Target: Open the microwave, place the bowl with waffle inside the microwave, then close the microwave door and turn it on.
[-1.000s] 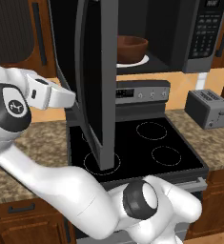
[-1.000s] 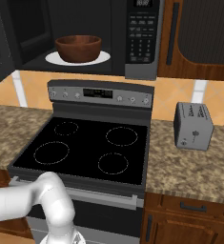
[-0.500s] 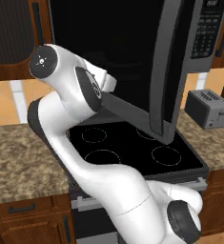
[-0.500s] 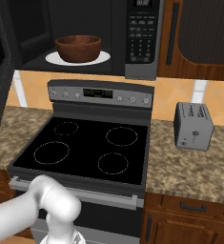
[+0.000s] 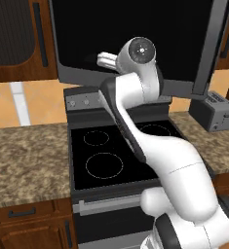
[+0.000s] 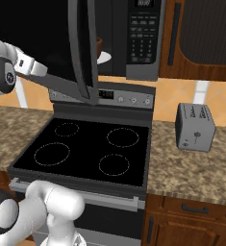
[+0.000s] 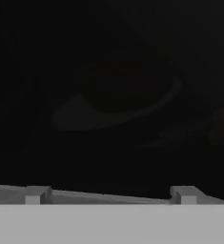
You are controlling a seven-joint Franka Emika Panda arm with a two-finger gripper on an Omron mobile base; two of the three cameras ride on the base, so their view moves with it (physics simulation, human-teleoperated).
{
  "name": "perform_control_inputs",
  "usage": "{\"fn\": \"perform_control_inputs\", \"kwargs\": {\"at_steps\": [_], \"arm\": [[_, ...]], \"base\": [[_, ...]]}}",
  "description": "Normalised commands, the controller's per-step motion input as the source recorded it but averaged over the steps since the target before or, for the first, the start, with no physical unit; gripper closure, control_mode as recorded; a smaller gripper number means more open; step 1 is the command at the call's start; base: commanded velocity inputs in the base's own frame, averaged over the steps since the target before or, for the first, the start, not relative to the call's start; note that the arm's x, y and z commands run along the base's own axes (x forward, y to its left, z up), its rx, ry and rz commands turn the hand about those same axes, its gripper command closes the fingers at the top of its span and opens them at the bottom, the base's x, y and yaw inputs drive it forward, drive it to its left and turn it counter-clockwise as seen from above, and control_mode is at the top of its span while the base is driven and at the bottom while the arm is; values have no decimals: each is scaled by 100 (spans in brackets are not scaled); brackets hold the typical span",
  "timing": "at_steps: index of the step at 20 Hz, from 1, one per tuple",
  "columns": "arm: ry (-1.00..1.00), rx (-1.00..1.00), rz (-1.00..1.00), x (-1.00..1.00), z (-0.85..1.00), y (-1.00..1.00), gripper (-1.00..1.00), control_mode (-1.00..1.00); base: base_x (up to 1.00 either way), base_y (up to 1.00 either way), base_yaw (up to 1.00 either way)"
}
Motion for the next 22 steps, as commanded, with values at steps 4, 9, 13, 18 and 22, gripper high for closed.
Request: {"fn": "perform_control_inputs", "kwargs": {"at_steps": [4, 9, 13, 18, 22], "arm": [[3, 1, 15, 100, -7, -51, -100, -100], [1, 5, 12, 91, -2, -24, -100, -100], [1, 5, 7, 91, -1, -6, -100, -100], [0, 0, 7, 51, -5, -20, -100, -100], [-8, 0, 5, -17, -13, -12, -100, -100]], "base": [[0, 0, 0], [0, 0, 0], [0, 0, 0], [0, 0, 0], [0, 0, 0]]}}
